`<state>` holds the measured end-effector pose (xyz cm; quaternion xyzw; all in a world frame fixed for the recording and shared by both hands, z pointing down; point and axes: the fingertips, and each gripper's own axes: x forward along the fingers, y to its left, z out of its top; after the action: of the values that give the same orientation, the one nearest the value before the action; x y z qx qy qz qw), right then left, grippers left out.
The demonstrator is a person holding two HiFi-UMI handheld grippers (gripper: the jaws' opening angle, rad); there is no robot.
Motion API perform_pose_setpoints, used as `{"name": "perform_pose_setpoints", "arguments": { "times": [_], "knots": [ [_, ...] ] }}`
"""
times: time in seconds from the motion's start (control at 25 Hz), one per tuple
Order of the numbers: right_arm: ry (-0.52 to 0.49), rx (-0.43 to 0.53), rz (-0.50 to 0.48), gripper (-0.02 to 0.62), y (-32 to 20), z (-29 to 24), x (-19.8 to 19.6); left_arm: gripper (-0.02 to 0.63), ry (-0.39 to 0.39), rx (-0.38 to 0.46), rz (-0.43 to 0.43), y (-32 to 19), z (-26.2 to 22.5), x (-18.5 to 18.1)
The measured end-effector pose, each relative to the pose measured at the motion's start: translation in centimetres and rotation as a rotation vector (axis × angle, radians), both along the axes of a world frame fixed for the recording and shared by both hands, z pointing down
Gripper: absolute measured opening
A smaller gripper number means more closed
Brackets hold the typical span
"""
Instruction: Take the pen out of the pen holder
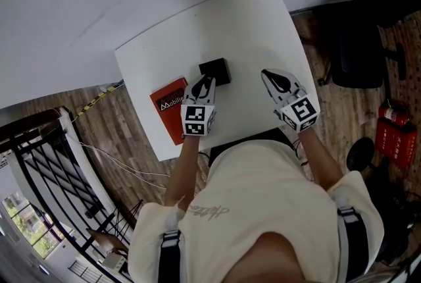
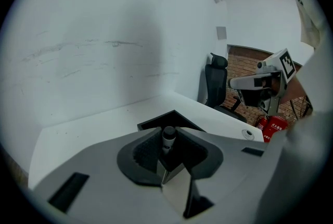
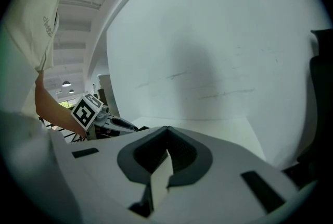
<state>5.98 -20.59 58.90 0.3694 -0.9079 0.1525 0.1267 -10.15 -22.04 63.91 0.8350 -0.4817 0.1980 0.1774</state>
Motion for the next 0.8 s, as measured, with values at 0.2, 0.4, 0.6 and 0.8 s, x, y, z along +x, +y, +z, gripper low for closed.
{"name": "perform_pose_setpoints", "arguments": {
  "times": [0.2,0.4,0.6,0.8],
  "knots": [
    [-0.008,0.015,0.000,0.008,0.3,-0.6,-0.4,0.089,0.007,0.017,-0.001,0.3,-0.9,0.0],
    [-0.011,0.029,-0.006,0.008,0.8,-0.8,-0.8,0.089,0.018,0.042,-0.010,0.5,-2.0,0.0],
    [-0.016,0.045,-0.004,0.008,1.2,-1.1,-1.0,0.089,0.036,0.076,-0.025,0.8,-3.6,-0.3],
    [-0.019,0.062,0.001,0.008,1.4,-2.3,-1.5,0.089,0.049,0.113,-0.030,1.3,-5.6,-0.5]
  ]
}}
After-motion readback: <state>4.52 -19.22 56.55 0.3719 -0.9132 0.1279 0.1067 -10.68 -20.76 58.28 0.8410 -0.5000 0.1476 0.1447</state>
